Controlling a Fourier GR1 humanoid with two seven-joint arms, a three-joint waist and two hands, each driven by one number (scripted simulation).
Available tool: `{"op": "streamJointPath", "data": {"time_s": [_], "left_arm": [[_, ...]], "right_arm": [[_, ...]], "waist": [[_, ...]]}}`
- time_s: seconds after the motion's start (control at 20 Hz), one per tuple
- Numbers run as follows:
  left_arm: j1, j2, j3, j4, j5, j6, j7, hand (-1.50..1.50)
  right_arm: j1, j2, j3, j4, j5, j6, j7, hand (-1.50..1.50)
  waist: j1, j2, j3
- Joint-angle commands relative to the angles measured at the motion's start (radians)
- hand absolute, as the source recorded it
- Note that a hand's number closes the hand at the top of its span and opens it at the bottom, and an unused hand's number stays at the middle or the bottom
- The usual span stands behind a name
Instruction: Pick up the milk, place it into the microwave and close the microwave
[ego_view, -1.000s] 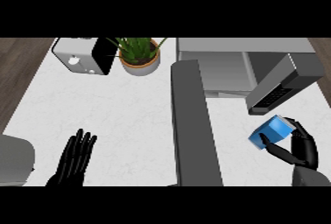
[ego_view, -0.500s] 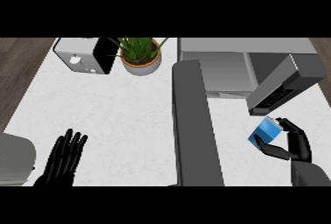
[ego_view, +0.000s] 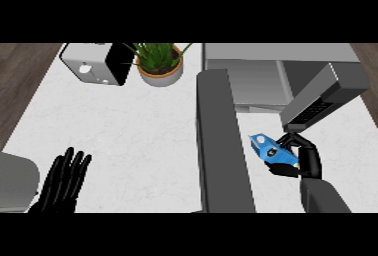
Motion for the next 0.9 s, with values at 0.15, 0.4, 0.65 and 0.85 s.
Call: {"op": "streamJointPath", "data": {"time_s": [0.15,0.4,0.65,0.85], "left_arm": [[0.067,-0.004,0.001,0.043,-0.034,-0.037,-0.084,-1.50],[0.022,0.022,0.074,0.023,0.055,-0.065,-0.005,-1.50],[0.017,0.019,0.081,0.033,0.043,-0.077,0.000,-1.50],[-0.011,0.039,0.147,0.032,0.094,-0.104,0.037,-1.50]], "right_arm": [[0.011,0.065,0.032,-0.042,-0.013,0.035,-0.077,1.50],[0.037,0.160,0.119,-0.199,-0.048,-0.020,-0.001,1.50],[-0.005,0.162,0.246,-0.272,-0.122,-0.171,0.110,1.50],[0.016,0.163,0.259,-0.376,-0.110,-0.225,0.200,1.50]], "waist": [[-0.006,0.004,0.011],[-0.017,-0.001,0.009],[-0.008,0.001,0.010],[-0.013,0.002,0.010]]}}
